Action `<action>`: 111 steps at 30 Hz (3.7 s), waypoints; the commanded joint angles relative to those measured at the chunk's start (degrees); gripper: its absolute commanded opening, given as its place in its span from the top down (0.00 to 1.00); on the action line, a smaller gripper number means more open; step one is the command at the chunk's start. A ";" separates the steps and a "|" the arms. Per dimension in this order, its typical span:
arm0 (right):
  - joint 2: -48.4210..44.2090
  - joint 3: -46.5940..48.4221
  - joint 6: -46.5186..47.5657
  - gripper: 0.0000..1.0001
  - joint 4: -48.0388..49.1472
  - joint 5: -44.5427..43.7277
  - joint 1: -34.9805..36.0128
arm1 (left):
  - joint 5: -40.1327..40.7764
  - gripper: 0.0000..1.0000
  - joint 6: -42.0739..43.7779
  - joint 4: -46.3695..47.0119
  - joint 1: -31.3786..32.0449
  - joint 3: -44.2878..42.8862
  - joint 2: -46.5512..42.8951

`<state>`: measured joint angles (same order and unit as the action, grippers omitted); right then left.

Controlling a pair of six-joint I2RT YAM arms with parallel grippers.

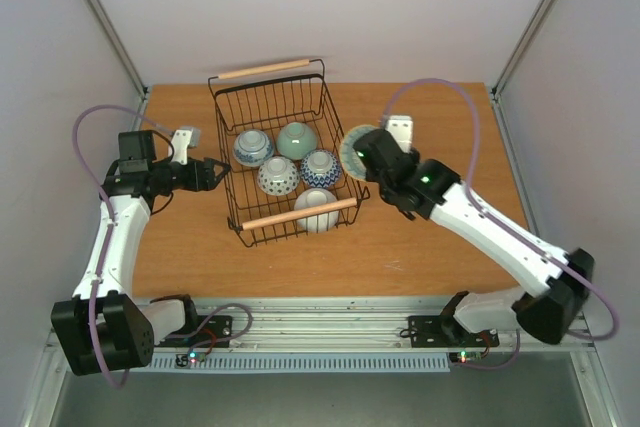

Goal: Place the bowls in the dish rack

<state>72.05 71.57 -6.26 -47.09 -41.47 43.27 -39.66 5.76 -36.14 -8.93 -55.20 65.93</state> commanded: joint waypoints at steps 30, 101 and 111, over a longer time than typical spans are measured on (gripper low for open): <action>32.57 32.59 18.96 0.99 12.73 13.92 18.04 | -14.57 0.23 3.12 0.38 -0.18 -1.05 -1.90; 20.87 8.10 -0.68 0.56 40.20 85.44 5.25 | -40.88 1.00 14.37 -11.51 -4.78 -4.30 0.50; 19.56 13.02 9.22 0.99 27.50 73.21 5.40 | -34.05 0.77 9.46 -5.48 -4.86 -2.68 -0.57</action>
<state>92.40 80.93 -5.58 -11.92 37.45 48.07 -72.27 21.32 -46.24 -13.85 -57.43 66.48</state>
